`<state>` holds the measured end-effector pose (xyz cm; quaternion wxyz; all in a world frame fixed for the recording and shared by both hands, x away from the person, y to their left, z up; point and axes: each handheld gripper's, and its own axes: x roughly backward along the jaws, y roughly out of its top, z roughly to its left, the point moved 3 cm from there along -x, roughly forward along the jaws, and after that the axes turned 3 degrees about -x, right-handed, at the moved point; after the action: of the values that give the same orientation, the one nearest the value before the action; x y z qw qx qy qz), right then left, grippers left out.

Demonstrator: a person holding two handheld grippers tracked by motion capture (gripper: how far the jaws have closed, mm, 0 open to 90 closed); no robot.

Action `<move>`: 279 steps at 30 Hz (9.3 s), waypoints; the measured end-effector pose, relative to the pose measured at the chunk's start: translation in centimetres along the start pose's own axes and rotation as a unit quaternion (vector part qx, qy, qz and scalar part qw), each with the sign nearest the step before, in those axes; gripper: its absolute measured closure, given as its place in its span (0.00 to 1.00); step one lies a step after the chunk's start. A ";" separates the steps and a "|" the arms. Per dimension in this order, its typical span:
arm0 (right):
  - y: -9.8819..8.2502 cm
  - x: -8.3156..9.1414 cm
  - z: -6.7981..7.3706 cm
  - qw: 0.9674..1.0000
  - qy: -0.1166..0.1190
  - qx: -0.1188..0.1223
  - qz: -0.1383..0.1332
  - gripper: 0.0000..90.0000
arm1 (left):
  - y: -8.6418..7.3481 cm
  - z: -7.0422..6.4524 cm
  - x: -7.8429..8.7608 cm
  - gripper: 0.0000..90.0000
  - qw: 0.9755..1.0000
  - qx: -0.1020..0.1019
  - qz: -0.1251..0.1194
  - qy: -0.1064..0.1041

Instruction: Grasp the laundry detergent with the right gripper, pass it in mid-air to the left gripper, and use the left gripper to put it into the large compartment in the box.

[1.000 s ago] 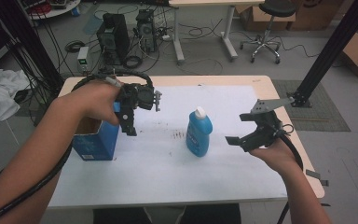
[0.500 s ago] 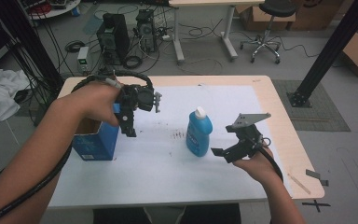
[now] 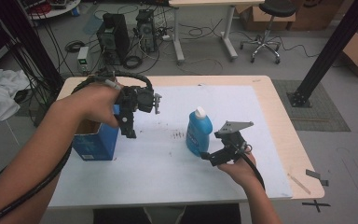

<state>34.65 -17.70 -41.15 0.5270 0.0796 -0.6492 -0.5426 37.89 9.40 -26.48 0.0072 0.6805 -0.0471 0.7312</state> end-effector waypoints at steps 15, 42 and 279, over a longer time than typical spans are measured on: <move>-0.2 -2.9 -0.1 0.998 -0.026 -0.024 -0.044 0.00 | -0.3 -0.3 0.1 0.00 1.000 -0.003 -0.006 0.005; 0.2 -4.6 0.0 0.990 -0.057 -0.042 -0.119 0.00 | -0.6 -0.4 -0.3 0.00 1.000 0.002 -0.011 0.006; 6.7 -8.3 10.5 0.936 0.246 0.221 -0.119 0.36 | 4.1 -4.7 -0.5 0.44 1.000 0.003 0.003 -0.010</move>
<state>33.28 -2.87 -39.27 0.5710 0.4021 -0.5882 -0.4078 32.99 5.70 -27.51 0.0027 0.6874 -0.0470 0.7248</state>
